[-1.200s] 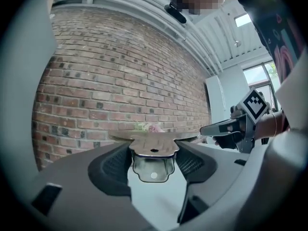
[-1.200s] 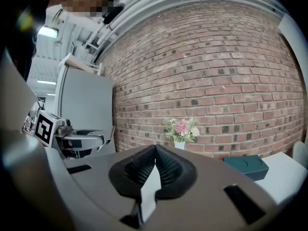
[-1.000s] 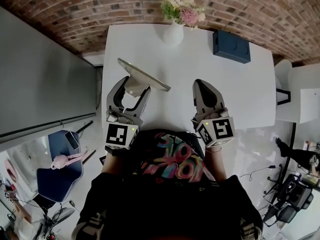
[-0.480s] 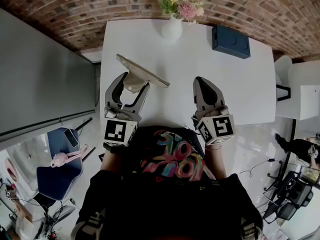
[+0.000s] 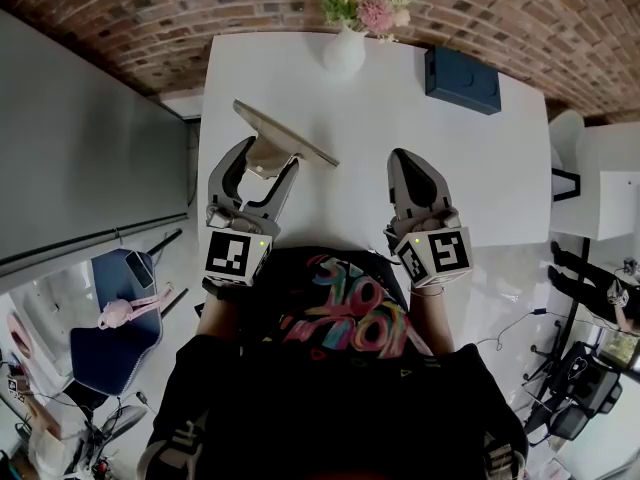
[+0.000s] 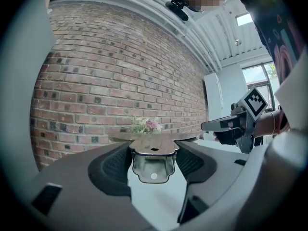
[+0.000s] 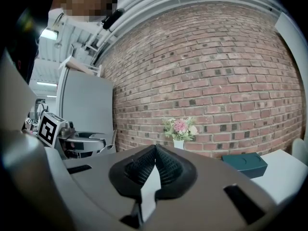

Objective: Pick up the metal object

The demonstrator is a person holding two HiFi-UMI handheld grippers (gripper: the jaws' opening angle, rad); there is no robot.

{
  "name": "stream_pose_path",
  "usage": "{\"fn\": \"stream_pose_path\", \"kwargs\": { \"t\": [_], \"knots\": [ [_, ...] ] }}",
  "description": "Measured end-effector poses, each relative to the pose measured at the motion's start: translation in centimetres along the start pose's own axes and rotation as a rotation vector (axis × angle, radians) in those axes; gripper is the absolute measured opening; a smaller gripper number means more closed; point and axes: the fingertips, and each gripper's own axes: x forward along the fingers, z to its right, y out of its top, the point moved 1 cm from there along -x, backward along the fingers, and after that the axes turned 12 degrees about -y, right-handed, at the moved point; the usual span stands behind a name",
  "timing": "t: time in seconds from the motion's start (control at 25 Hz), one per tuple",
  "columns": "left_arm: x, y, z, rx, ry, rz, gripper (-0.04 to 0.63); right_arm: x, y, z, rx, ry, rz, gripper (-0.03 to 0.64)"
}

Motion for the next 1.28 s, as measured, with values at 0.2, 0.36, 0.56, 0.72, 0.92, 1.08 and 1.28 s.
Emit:
{"fn": "stream_pose_path", "kwargs": {
  "t": [0.2,0.36,0.56,0.72,0.92,1.08,1.28],
  "knots": [
    [-0.1,-0.6,0.0,0.01,-0.017,-0.036,0.299,0.2,-0.3,-0.2,-0.008,0.002,-0.011,0.017],
    [-0.2,-0.8,-0.1,0.014,-0.018,-0.049,0.299,0.4,-0.3,-0.3,0.002,-0.003,-0.015,0.017],
    [0.0,-0.2,-0.5,-0.01,-0.006,0.003,0.299,0.6,-0.5,-0.2,0.014,0.004,-0.024,0.017],
    [0.1,-0.3,-0.4,-0.003,-0.013,-0.007,0.299,0.6,-0.8,-0.3,0.011,0.009,-0.034,0.017],
    [-0.1,-0.5,-0.3,0.006,-0.021,-0.03,0.299,0.6,-0.8,-0.4,0.015,0.006,-0.032,0.017],
    [0.0,0.0,-0.4,-0.007,-0.013,0.009,0.299,0.5,-0.8,-0.3,0.017,0.004,-0.029,0.017],
    [-0.2,-0.1,-0.1,-0.005,-0.016,0.008,0.299,0.2,-1.0,-0.3,0.014,0.005,-0.033,0.017]
  ]
}}
